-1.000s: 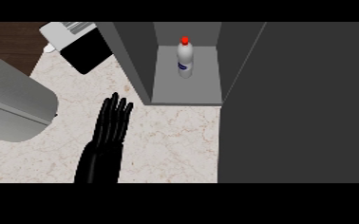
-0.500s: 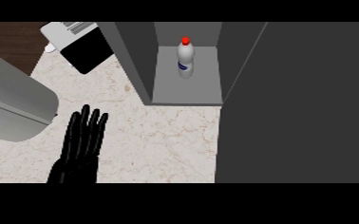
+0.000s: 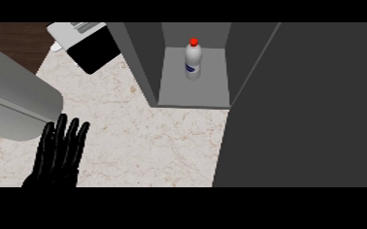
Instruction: Pick up the bottled water, place it into the cabinet and close the cabinet
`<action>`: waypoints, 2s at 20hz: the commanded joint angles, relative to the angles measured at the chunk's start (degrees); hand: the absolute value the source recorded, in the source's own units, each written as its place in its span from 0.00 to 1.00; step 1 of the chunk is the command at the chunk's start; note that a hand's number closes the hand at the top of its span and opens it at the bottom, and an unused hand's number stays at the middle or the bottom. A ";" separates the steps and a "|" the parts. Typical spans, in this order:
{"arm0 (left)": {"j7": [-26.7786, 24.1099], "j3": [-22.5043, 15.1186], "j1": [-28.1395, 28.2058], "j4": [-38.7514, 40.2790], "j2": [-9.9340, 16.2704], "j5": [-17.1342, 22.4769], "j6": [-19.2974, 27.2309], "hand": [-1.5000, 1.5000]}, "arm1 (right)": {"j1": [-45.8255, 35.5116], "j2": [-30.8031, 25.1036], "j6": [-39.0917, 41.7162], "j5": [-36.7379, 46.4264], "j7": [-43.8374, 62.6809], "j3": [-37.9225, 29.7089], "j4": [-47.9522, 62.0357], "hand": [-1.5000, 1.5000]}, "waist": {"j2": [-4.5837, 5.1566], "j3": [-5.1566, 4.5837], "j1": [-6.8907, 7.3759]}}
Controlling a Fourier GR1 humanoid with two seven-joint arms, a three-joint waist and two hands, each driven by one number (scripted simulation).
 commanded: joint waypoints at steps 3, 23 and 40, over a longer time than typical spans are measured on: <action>-2.28 3.17 2.40 1.19 1.79 2.31 -4.16 0.00 | -9.16 7.36 -3.54 9.96 7.90 13.54 -1.35 1.00 | 0.02 -0.34 0.07; -3.02 6.42 6.35 -1.15 5.49 5.63 -10.23 0.00 | -28.61 7.48 -10.03 6.48 13.90 12.00 7.30 1.00 | 0.83 -0.54 2.73; -3.45 8.07 5.78 -2.90 7.82 6.58 -14.71 0.00 | -24.69 6.14 -4.95 -13.86 16.76 13.19 15.51 1.00 | 3.61 -0.37 8.10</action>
